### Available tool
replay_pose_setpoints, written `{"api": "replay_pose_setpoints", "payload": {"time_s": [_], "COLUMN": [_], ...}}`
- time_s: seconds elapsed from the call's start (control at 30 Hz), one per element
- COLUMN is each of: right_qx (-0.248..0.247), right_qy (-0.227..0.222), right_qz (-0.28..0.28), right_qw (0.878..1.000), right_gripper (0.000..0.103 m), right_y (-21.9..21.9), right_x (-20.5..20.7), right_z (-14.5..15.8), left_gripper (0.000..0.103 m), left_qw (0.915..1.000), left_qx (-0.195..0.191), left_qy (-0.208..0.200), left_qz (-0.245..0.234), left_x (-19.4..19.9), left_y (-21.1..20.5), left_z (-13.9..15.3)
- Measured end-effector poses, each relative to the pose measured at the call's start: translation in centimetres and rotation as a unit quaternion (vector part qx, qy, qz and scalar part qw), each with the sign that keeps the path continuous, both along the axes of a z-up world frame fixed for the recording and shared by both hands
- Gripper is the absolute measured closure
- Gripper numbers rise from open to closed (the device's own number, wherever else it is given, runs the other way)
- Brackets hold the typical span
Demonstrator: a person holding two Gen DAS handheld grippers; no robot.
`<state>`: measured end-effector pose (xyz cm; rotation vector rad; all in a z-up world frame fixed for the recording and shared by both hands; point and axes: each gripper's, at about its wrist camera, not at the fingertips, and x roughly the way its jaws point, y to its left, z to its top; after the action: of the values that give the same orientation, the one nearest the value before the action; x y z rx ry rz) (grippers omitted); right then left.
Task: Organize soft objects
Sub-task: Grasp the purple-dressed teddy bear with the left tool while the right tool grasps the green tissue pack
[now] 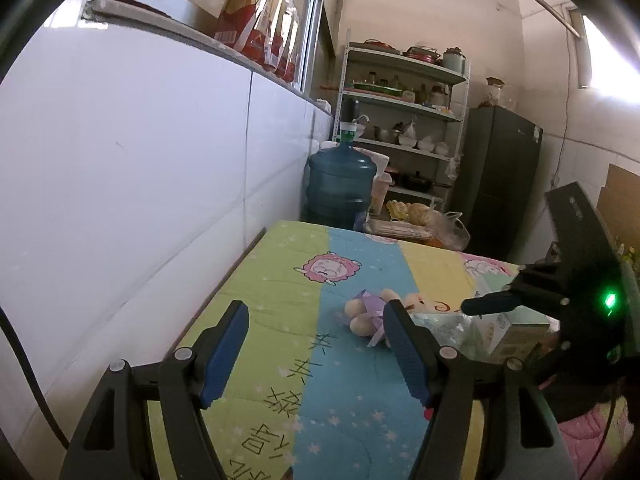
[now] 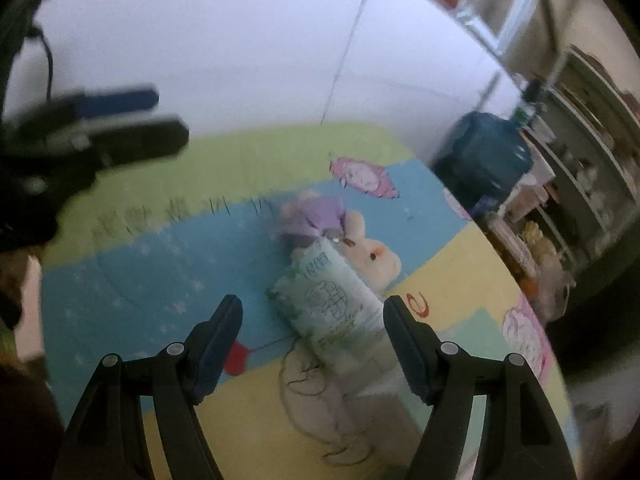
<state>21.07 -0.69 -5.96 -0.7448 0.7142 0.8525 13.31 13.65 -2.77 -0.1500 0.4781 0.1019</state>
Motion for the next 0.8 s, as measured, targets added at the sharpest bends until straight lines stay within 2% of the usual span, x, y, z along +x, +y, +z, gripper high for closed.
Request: {"api": "replay_pose_setpoints", "payload": {"time_s": [0.23,0.47,0.67,0.8], "right_qx": [-0.091,-0.116,-0.116,-0.089], "right_qy": [-0.046,-0.045,-0.034,-0.019], "right_qz": [0.056,0.056,0.045,0.025], "right_qw": [0.993,0.991,0.992,0.996], "right_gripper": [0.029,0.029,0.045,0.054], "right_y": [1.9,2.7,2.9,2.4], "right_x": [0.0,1.3,1.9,2.1], "right_z": [-2.2,-3.3,-3.1,-2.3], "left_gripper": [0.034,0.034,0.034,0.034], "left_qw": [1.0,0.9999,0.9999,0.9999], "left_qx": [-0.006,-0.009,-0.012,-0.012], "left_qy": [0.004,0.007,0.009,0.008], "left_qz": [0.0,-0.004,-0.005,-0.008], "left_x": [0.9,1.3,1.2,1.3], "left_y": [0.7,0.8,1.1,1.1], "left_z": [-0.3,-0.7,-0.6,-0.6]}}
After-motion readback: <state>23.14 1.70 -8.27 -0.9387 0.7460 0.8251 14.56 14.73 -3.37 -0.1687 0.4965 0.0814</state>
